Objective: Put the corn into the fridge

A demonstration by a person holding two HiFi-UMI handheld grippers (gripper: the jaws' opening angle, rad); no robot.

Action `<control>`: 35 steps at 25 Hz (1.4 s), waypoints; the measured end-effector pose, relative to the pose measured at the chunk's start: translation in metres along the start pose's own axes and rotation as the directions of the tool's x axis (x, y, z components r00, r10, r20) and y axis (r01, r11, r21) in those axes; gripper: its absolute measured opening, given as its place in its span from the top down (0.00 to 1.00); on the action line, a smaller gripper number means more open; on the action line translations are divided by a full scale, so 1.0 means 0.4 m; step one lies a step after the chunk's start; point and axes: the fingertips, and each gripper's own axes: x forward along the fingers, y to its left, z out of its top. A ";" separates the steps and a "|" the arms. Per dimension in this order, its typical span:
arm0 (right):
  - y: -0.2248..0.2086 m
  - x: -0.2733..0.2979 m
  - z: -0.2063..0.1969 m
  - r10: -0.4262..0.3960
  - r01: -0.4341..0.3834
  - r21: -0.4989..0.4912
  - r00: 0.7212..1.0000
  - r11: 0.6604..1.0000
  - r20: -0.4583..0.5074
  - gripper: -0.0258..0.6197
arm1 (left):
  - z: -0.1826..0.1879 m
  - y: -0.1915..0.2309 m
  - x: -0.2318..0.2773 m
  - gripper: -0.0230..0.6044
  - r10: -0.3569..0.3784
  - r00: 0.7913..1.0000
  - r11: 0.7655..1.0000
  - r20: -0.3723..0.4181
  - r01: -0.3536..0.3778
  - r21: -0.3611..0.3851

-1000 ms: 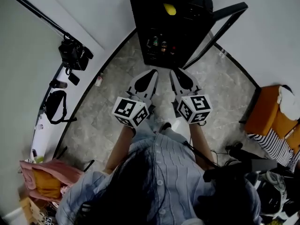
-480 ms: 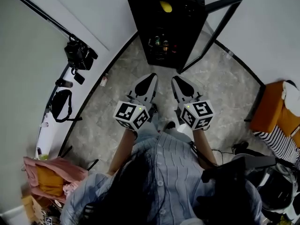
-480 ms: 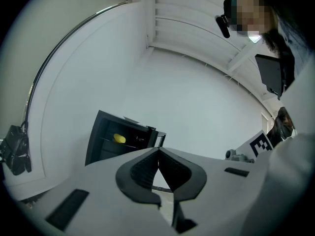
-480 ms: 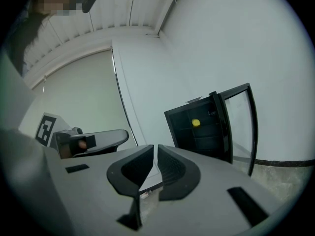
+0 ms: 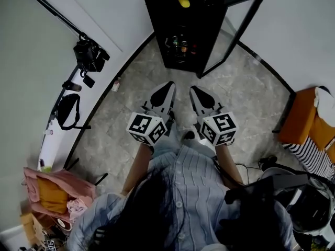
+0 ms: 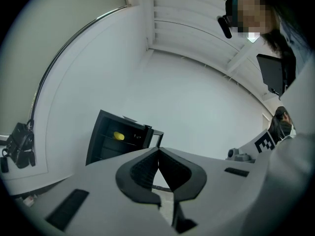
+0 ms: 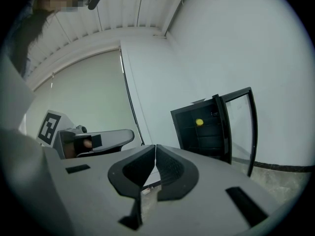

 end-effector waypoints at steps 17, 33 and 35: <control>0.058 -0.062 -0.037 0.045 -0.045 -0.054 0.999 0.997 -0.014 0.93 | -0.040 -0.048 -0.063 0.95 0.023 1.000 1.000 0.001 -0.023 0.014; 0.057 -0.067 -0.058 0.026 -0.027 -0.050 0.999 0.998 -0.025 0.93 | -0.046 -0.071 -0.062 0.95 -0.014 1.000 1.000 -0.007 0.014 0.027; 0.054 -0.063 -0.064 0.024 -0.025 -0.052 0.999 0.998 -0.030 0.93 | -0.046 -0.064 -0.061 0.95 -0.011 1.000 1.000 -0.003 0.011 0.026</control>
